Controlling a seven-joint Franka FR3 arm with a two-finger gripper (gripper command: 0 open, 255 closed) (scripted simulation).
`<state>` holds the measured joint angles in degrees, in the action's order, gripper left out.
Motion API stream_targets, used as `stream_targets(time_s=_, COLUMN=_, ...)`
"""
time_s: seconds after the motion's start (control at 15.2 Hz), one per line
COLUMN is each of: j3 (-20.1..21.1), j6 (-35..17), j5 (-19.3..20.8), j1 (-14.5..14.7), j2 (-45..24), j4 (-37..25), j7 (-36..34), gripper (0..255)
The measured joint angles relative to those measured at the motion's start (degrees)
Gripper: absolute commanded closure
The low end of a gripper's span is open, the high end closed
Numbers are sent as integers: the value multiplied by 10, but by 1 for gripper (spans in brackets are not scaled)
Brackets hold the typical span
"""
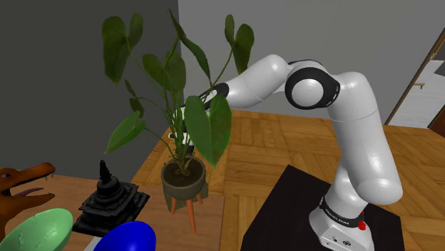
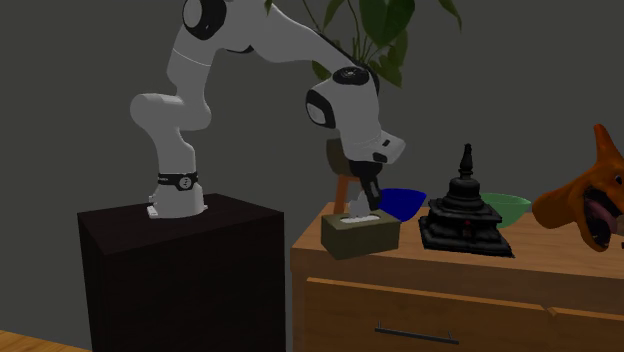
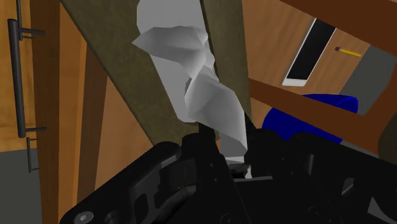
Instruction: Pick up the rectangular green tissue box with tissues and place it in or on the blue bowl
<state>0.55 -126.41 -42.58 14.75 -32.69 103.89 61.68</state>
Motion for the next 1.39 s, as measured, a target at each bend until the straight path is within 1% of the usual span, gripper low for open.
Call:
stream_targets(time_s=0.53, j3=-1, j6=0, j5=1, j1=0, j2=4, j4=1, j7=-2, gripper=255)
stream_targets(time_s=1.39, j3=-10, j6=55, j5=26, j1=3, j2=65, j4=-2, j7=-47, gripper=255)
